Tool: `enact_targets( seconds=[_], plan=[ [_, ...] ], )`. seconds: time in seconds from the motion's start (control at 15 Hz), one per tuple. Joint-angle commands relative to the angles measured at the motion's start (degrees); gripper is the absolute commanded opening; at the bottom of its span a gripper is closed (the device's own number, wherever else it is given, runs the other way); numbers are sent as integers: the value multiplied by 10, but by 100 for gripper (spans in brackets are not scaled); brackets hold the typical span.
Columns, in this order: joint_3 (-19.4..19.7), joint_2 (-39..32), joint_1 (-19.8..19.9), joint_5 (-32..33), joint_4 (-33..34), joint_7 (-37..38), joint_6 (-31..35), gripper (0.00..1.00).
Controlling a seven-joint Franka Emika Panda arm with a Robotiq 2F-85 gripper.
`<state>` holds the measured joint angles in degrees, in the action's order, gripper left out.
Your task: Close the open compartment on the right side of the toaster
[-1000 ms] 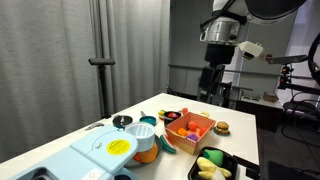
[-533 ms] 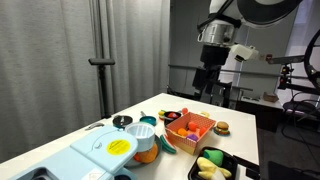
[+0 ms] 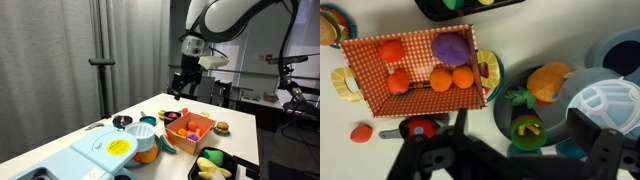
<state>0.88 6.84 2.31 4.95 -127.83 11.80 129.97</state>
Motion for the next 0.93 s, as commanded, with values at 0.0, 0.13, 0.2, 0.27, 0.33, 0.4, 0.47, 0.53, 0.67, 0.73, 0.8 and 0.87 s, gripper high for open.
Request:
enact_targets(
  seconds=[0.0,0.13,0.2,0.27,0.33,0.4,0.47,0.53,0.67,0.73,0.8,0.87],
  plan=[
    [-3,-100,1,32,93,15,-18,100],
    [2,-141,-3,51,127,22,-23,100],
    [5,-160,-5,59,142,26,-25,100],
    [7,-178,-8,64,156,29,-27,100],
    [8,-193,-11,66,168,27,-29,100],
    [9,-206,-13,64,179,24,-31,100],
    [9,-219,-16,64,191,23,-29,100],
    [9,-229,-19,61,203,19,-29,100],
    [10,-246,-25,59,226,22,-25,100],
    [11,-245,-29,60,232,28,-23,100],
    [10,-228,-23,47,194,11,-6,100],
    [10,-231,-25,47,199,12,-6,100]
  ],
)
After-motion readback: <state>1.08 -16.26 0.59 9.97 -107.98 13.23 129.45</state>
